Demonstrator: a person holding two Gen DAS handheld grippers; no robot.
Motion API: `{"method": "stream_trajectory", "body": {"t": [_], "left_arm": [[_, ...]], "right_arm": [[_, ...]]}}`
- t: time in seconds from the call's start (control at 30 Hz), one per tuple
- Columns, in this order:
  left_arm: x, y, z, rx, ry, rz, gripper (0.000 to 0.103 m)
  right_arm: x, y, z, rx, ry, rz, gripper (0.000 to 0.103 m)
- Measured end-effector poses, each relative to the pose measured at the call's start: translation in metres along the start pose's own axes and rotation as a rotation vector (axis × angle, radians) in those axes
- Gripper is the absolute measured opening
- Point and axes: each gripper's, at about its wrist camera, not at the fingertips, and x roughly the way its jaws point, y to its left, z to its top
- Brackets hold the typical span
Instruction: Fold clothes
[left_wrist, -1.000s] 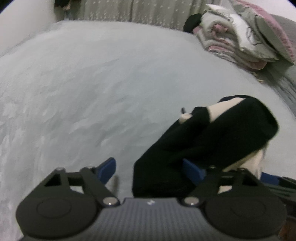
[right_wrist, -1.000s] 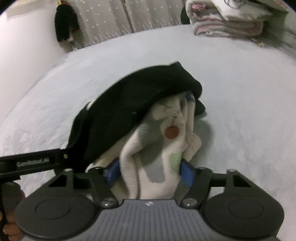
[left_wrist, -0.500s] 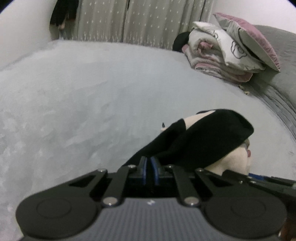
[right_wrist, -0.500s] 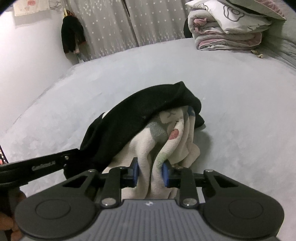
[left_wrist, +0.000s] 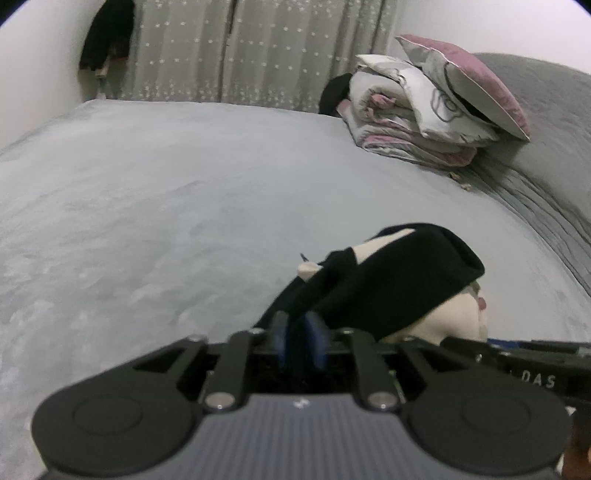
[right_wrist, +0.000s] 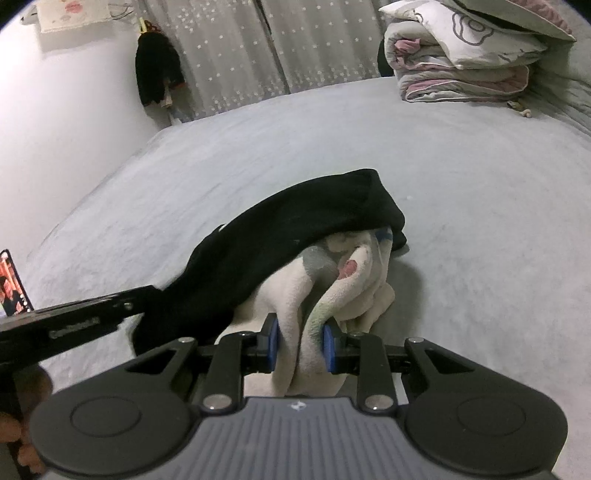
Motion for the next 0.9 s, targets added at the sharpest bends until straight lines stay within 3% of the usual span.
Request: {"method": "stream_trajectory", "body": {"t": [0.03,0.1,0.23,0.4,0.57,0.67,0.73,0.8,0.9], "left_arm": [[0.002,-0.001,0.000,0.008,0.002,-0.002,0.055],[0.005,-0.004,0.000,0.024,0.003,-0.002,0.065],[0.018,-0.007,0.001,0.025,0.029,-0.011,0.067],[0.030,-0.005,0.001,0.003,0.062,-0.010,0.066],[0.032,-0.005,0.000,0.002,0.061,-0.006,0.058],[0.032,-0.007,-0.001,0.011,0.068,-0.021,0.040],[0.032,-0.009,-0.003,0.017,0.077,-0.031,0.019],[0.030,-0.011,-0.004,0.019,0.081,-0.049,0.009],[0.026,-0.015,-0.006,0.020,0.087,-0.077,0.008]], "right_arm": [[0.000,-0.001,0.000,-0.001,0.007,0.001,0.026],[0.000,-0.004,0.000,-0.001,0.021,0.002,0.026],[-0.001,-0.010,-0.002,0.024,0.037,-0.011,0.032],[-0.005,-0.008,-0.002,0.031,0.022,-0.016,0.048],[-0.009,-0.005,-0.001,0.027,0.000,-0.025,0.055],[-0.011,-0.005,0.000,0.030,-0.008,-0.022,0.056],[-0.012,-0.004,0.001,0.029,-0.013,-0.023,0.056],[-0.015,-0.004,0.002,0.029,-0.022,-0.018,0.056],[-0.020,-0.003,0.003,0.028,-0.043,0.002,0.056]]}}
